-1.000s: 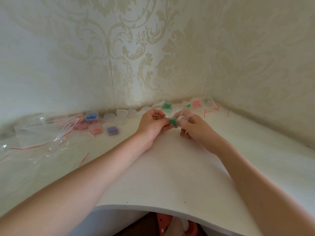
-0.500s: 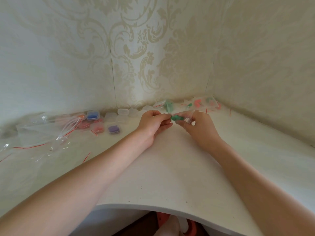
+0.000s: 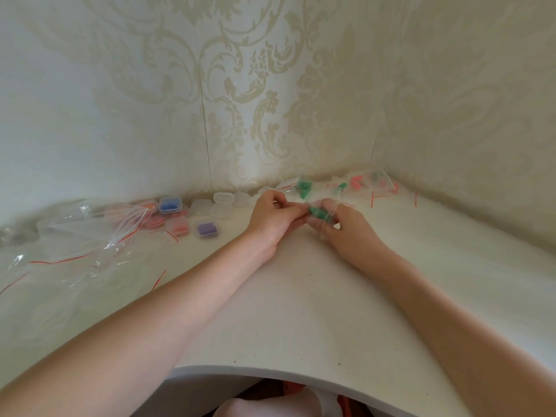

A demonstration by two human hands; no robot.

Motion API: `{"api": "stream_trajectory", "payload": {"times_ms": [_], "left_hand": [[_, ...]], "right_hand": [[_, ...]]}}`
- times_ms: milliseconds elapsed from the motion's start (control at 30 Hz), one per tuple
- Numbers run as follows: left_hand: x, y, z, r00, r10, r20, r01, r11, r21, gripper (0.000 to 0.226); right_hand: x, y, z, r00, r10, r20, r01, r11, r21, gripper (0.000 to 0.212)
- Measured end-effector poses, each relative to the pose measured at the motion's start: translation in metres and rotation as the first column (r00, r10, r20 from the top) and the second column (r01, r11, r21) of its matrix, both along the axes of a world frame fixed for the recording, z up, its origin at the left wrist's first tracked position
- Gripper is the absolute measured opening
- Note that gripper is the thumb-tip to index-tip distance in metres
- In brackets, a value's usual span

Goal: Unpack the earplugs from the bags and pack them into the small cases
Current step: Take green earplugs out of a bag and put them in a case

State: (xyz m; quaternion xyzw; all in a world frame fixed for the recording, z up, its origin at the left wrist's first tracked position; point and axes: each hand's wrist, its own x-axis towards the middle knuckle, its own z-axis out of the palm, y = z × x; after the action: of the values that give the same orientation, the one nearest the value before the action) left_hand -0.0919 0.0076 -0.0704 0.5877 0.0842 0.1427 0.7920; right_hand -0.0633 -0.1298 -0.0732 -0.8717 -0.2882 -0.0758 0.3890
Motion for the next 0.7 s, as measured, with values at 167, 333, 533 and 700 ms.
{"api": "stream_trajectory", "payload": {"times_ms": [167,333,533,700], "left_hand": [[-0.001,-0.004,-0.001,0.998,0.061,0.032,-0.066,0.984,0.167,0.034],[0.004,0.008,-0.001,0.952,0.300,0.054,-0.303,0.914,0.270,0.031],[0.005,0.037,0.013,0.852,0.353,0.387,-0.523,0.529,0.669,0.021],[-0.005,0.071,0.028,0.882,0.447,0.151,-0.327,0.349,0.878,0.023]], "right_hand": [[-0.003,-0.001,0.003,0.998,-0.041,0.051,0.038,0.998,0.059,0.013],[0.001,-0.004,0.004,0.998,-0.058,-0.009,0.058,0.982,0.182,0.009],[-0.003,0.000,0.006,0.958,0.066,-0.278,0.058,0.909,0.414,0.020],[0.003,-0.011,0.017,0.903,0.029,-0.428,0.263,0.749,0.608,0.018]]}}
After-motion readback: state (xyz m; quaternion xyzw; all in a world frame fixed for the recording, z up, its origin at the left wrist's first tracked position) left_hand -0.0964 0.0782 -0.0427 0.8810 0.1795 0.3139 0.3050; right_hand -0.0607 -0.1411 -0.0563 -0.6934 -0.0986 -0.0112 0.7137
